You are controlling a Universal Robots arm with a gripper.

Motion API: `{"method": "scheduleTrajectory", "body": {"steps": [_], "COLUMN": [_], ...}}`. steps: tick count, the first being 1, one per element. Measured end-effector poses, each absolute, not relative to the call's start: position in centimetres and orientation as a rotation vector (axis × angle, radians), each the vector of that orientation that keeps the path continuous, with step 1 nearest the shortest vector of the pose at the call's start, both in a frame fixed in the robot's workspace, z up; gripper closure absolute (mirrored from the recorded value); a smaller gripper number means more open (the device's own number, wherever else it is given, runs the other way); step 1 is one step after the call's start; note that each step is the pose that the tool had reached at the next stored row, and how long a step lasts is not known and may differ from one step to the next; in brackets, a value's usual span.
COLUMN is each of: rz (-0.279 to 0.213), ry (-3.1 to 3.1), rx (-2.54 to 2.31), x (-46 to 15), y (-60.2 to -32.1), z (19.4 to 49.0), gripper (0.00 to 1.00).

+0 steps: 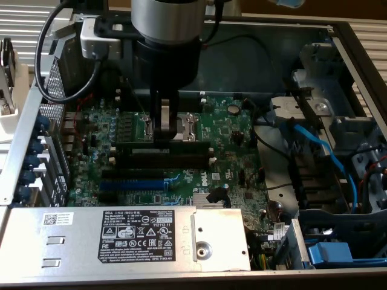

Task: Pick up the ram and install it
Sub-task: 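Insert the ram into the slot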

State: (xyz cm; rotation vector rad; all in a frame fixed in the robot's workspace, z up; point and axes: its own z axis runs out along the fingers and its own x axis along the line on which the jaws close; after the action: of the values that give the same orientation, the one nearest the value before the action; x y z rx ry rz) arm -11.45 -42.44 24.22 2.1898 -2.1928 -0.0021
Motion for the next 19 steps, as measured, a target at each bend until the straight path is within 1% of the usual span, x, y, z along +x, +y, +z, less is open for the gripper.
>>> {"method": "scheduleTrajectory", "body": {"steps": [19], "rz": [-0.003], "ry": [-2.207], "rx": [2.176], "x": [-11.51], "y": [-42.57], "z": [24.00], "gripper": [0.88]}}
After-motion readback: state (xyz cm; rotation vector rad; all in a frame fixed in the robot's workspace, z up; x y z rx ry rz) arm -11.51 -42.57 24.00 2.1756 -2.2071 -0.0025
